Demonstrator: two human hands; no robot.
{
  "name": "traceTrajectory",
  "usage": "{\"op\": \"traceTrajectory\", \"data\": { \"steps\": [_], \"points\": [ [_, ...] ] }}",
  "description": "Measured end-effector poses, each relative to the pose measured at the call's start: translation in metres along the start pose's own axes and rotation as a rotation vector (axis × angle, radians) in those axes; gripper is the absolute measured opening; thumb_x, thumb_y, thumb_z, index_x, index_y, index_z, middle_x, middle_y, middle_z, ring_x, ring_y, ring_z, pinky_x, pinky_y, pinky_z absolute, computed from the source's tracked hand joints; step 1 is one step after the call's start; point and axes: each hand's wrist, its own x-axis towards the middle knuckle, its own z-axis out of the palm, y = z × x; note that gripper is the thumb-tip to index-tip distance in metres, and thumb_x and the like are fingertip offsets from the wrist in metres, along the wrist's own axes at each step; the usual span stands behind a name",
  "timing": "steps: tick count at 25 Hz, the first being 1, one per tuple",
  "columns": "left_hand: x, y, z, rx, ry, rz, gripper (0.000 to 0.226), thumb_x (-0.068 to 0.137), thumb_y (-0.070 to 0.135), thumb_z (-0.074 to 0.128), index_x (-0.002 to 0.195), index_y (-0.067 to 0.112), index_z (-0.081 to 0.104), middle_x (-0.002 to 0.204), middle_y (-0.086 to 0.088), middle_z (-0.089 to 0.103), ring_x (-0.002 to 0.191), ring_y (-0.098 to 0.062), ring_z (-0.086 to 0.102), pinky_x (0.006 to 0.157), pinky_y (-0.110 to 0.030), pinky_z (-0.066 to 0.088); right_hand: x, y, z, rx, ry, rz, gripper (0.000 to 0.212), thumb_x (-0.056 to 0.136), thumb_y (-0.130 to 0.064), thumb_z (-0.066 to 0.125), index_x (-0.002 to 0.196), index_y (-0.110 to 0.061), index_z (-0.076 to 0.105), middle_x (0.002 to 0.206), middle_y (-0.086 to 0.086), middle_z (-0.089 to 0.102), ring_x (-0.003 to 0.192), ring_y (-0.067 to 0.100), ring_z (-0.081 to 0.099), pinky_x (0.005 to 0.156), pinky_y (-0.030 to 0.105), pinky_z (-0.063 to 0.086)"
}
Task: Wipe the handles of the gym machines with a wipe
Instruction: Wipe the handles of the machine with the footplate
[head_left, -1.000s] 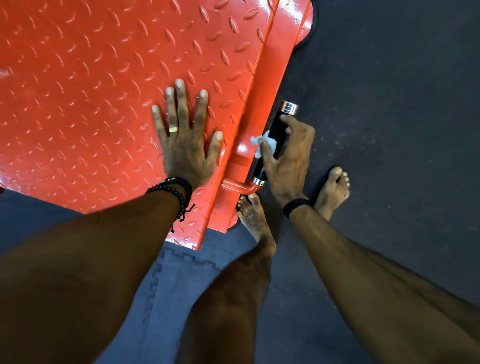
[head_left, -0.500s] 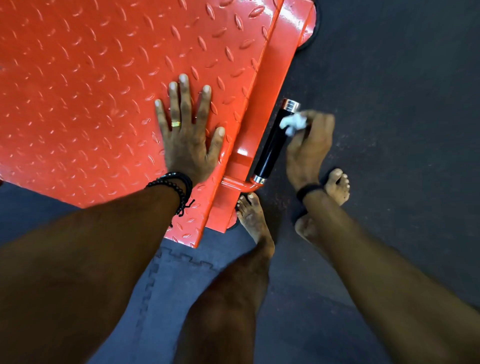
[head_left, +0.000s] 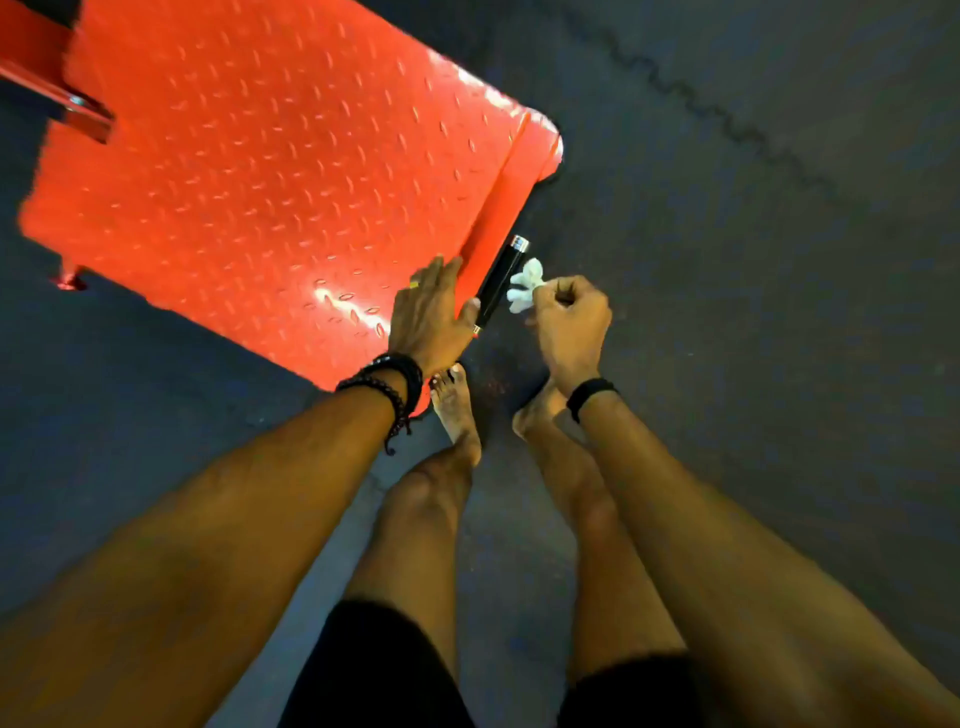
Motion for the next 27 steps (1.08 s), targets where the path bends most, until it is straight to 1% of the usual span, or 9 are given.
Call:
{"op": "traceTrajectory", "data": {
  "steps": [2, 5, 7, 12, 16, 20, 21, 23, 27],
  "points": [
    [-0.063, 0.024, -0.040, -0.079, 0.012, -0.007, 0.063, 0.089, 0.039, 0.047, 0.144, 0.008, 0.046, 0.148, -0.017, 0.047, 0.133, -0.037, 0.047, 0.108, -0.044, 0.039, -0.029, -0.059, -0.038, -0.038, -0.038, -0.093, 0.014, 0.074, -0.021, 0.065, 0.065, -0.012, 0.060, 0.062, 0.007, 0.068, 0.060, 0.025, 0.070, 0.062, 0.046, 0.058],
    [-0.147, 0.045, -0.121, -0.129, 0.127, -0.020, 0.053, 0.095, 0.031, 0.054, 0.143, 0.011, 0.048, 0.147, -0.011, 0.050, 0.132, -0.031, 0.048, 0.107, -0.040, 0.038, -0.091, -0.154, -0.080, -0.038, -0.112, -0.215, 0.021, 0.079, -0.016, 0.068, 0.065, -0.009, 0.054, 0.061, 0.013, 0.068, 0.057, 0.027, 0.070, 0.052, 0.033, 0.054],
    [-0.189, 0.046, -0.166, -0.148, 0.223, -0.030, 0.051, 0.097, 0.028, 0.056, 0.145, 0.013, 0.047, 0.149, -0.009, 0.049, 0.133, -0.028, 0.048, 0.108, -0.039, 0.038, -0.132, -0.208, -0.088, -0.004, -0.208, -0.330, 0.028, 0.083, -0.023, 0.069, 0.065, -0.011, 0.051, 0.061, 0.013, 0.069, 0.058, 0.027, 0.071, 0.047, 0.029, 0.050],
    [-0.255, 0.023, -0.262, -0.188, 0.443, -0.092, 0.052, 0.097, 0.028, 0.056, 0.146, 0.016, 0.045, 0.148, -0.006, 0.049, 0.131, -0.027, 0.051, 0.103, -0.040, 0.041, -0.227, -0.304, -0.058, 0.079, -0.538, -0.409, 0.023, 0.087, -0.005, 0.066, 0.071, -0.005, 0.050, 0.051, 0.016, 0.063, 0.038, 0.015, 0.058, 0.037, 0.020, 0.036],
    [-0.300, -0.010, -0.333, -0.195, 0.664, -0.116, 0.050, 0.095, 0.030, 0.056, 0.142, 0.013, 0.050, 0.143, -0.009, 0.054, 0.128, -0.030, 0.053, 0.103, -0.042, 0.041, -0.287, -0.351, -0.018, 0.162, -0.695, -0.522, 0.017, 0.084, 0.002, 0.062, 0.072, -0.005, 0.051, 0.050, 0.006, 0.062, 0.043, 0.020, 0.057, 0.044, 0.025, 0.043],
    [-0.340, -0.073, -0.393, -0.154, 0.820, -0.105, 0.053, 0.089, 0.032, 0.052, 0.140, 0.016, 0.051, 0.142, -0.005, 0.055, 0.130, -0.028, 0.050, 0.107, -0.041, 0.036, -0.331, -0.363, 0.034, 0.222, -0.722, -0.596, 0.012, 0.089, 0.007, 0.060, 0.084, -0.004, 0.061, 0.068, 0.013, 0.066, 0.061, 0.023, 0.062, 0.055, 0.028, 0.050],
    [-0.348, -0.096, -0.406, -0.138, 0.859, -0.105, 0.052, 0.090, 0.031, 0.053, 0.140, 0.017, 0.050, 0.142, -0.005, 0.055, 0.130, -0.028, 0.050, 0.108, -0.042, 0.034, -0.342, -0.363, 0.050, 0.238, -0.735, -0.614, 0.005, 0.090, 0.003, 0.064, 0.088, -0.002, 0.063, 0.071, 0.015, 0.067, 0.065, 0.025, 0.063, 0.058, 0.029, 0.051],
    [-0.364, -0.145, -0.430, -0.100, 0.925, -0.093, 0.052, 0.089, 0.032, 0.052, 0.139, 0.016, 0.051, 0.141, -0.005, 0.056, 0.128, -0.028, 0.051, 0.110, -0.044, 0.035, -0.368, -0.363, 0.086, 0.274, -0.733, -0.660, 0.014, 0.088, -0.008, 0.073, 0.093, 0.001, 0.063, 0.077, 0.016, 0.071, 0.069, 0.026, 0.064, 0.063, 0.031, 0.052],
    [-0.382, -0.242, -0.479, 0.057, 0.898, 0.019, 0.051, 0.089, 0.024, 0.060, 0.138, 0.013, 0.052, 0.139, -0.007, 0.057, 0.128, -0.028, 0.053, 0.110, -0.044, 0.034, -0.428, -0.362, 0.181, 0.344, -0.563, -0.699, 0.016, 0.086, -0.012, 0.076, 0.092, -0.002, 0.064, 0.073, 0.008, 0.074, 0.063, 0.018, 0.064, 0.064, 0.028, 0.051]
  ]
}}
